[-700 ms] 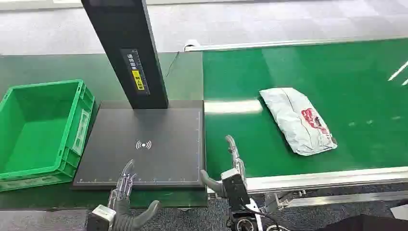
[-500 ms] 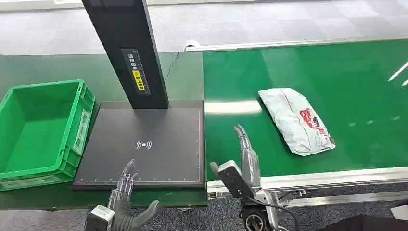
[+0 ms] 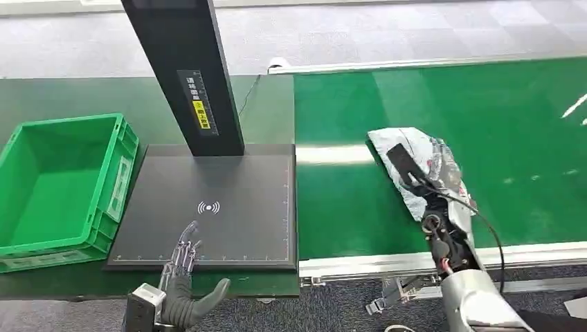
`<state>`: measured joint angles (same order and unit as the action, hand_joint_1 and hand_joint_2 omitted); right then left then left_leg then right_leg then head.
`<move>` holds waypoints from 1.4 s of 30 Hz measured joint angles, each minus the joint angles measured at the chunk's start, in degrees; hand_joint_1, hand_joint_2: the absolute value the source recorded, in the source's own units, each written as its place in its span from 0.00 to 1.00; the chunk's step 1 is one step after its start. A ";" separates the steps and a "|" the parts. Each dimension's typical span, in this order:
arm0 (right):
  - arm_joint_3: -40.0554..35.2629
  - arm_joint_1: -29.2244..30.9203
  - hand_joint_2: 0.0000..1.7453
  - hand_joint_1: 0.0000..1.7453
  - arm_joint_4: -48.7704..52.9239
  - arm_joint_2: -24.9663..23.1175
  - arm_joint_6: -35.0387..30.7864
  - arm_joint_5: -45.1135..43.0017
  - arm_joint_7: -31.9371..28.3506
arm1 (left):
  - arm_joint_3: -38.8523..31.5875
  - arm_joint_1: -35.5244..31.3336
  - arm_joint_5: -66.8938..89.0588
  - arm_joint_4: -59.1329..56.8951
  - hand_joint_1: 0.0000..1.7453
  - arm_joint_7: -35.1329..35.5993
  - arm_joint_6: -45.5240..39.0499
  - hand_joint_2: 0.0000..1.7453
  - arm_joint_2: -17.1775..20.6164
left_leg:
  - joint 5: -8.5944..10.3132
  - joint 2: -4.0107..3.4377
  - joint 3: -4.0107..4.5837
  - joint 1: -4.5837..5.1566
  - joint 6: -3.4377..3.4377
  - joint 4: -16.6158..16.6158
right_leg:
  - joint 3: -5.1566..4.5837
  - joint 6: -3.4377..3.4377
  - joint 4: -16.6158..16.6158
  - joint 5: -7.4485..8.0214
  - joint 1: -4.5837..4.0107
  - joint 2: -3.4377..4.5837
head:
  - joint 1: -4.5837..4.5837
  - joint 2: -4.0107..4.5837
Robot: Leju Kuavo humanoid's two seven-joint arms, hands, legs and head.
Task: Moved the parcel from conveyor to table for the left to box.
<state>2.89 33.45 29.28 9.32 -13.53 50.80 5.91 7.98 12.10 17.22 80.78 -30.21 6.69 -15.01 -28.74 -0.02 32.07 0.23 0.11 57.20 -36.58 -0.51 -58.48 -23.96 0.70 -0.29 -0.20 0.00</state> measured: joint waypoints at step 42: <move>14.86 4.82 1.00 0.00 -10.77 4.02 -3.70 7.56 -20.71 | 0.07 -5.05 -1.11 -5.29 0.00 -3.67 2.16 1.00 1.73 | -0.01 -0.02 0.15 -0.02 0.03 -0.02 | -0.06 -0.05 -0.02 -0.04 0.02 0.00 | 0.00 0.02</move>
<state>17.75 38.27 18.51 13.33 -17.23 58.36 -14.80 8.04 7.05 16.11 75.49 -33.88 8.85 -13.29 -28.75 -0.03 32.22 0.21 0.14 57.17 -36.64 -0.55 -58.50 -23.99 0.72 -0.29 -0.20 0.02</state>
